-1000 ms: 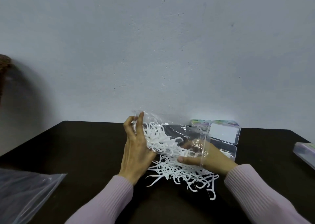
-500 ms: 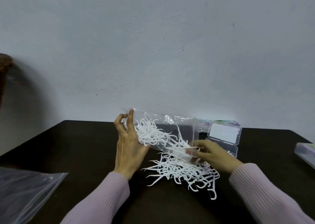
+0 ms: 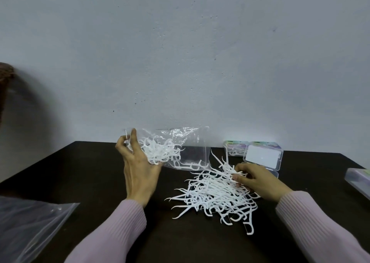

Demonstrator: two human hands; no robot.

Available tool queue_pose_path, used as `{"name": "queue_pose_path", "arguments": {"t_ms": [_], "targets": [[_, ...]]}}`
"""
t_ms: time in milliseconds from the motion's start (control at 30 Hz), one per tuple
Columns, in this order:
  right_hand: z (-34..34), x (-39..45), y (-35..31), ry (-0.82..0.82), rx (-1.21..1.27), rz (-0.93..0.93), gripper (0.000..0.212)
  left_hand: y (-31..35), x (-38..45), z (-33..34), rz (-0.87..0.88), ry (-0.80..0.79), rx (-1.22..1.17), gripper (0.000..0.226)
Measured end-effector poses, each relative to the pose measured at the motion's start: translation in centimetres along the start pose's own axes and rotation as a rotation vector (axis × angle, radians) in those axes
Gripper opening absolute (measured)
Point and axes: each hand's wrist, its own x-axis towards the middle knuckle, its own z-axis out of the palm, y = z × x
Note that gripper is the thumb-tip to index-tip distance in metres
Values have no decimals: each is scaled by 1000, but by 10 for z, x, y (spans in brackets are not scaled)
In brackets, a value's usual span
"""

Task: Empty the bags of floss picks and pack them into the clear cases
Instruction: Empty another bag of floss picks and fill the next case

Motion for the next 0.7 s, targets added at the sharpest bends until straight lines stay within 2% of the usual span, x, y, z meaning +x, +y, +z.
{"name": "queue_pose_path", "arguments": {"t_ms": [67, 167, 333, 400, 700], "targets": [[1, 0, 0, 3, -36, 22, 24, -1, 1, 0, -34, 11, 5, 104], [3, 1, 2, -7, -58, 35, 29, -2, 2, 0, -80, 24, 1, 105], [0, 2, 3, -30, -93, 18, 17, -5, 7, -1, -152, 84, -32, 101], [2, 3, 3, -32, -80, 3, 19, -5, 8, -1, -195, 92, -70, 98], [2, -3, -10, 53, 162, -107, 29, 3, -4, 8, -144, -43, -115, 103]]}}
